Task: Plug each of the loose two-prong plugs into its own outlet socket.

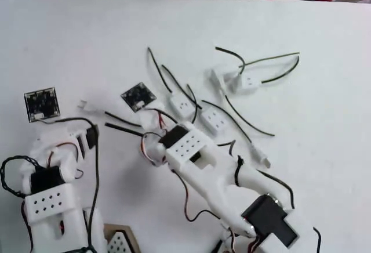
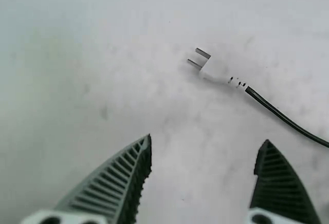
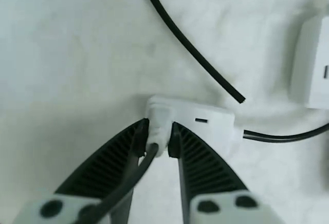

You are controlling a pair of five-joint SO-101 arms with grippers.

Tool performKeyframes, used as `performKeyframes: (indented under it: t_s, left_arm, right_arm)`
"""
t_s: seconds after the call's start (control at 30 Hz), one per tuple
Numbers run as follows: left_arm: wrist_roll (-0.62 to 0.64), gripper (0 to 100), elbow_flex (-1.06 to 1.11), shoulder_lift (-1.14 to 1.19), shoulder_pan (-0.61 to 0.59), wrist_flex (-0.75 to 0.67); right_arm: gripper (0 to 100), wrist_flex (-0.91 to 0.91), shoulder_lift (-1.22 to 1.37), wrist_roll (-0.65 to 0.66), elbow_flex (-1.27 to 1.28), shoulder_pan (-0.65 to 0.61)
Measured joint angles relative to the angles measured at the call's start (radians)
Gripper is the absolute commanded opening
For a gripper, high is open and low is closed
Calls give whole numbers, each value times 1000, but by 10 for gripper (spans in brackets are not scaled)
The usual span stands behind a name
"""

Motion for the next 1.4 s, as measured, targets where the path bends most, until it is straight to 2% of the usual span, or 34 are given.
performKeyframes:
  t_s: [0.37,0.57,0.83,1.03,1.2,1.4]
  left_arm:
    - [0,316,9,0,0,0]
    - [0,316,20,0,0,-28]
    - [0,316,20,0,0,-28]
    - [0,316,20,0,0,-28]
    - [0,316,20,0,0,-28]
    - [0,316,20,0,0,-28]
  right_arm:
    - [17,0,0,6,-3,0]
    - [17,58,-146,8,3,2]
    - [17,121,-494,9,-103,170]
    - [19,117,-562,9,-157,324]
    - [21,-34,-512,9,-157,408]
    - [21,-301,-293,9,-158,411]
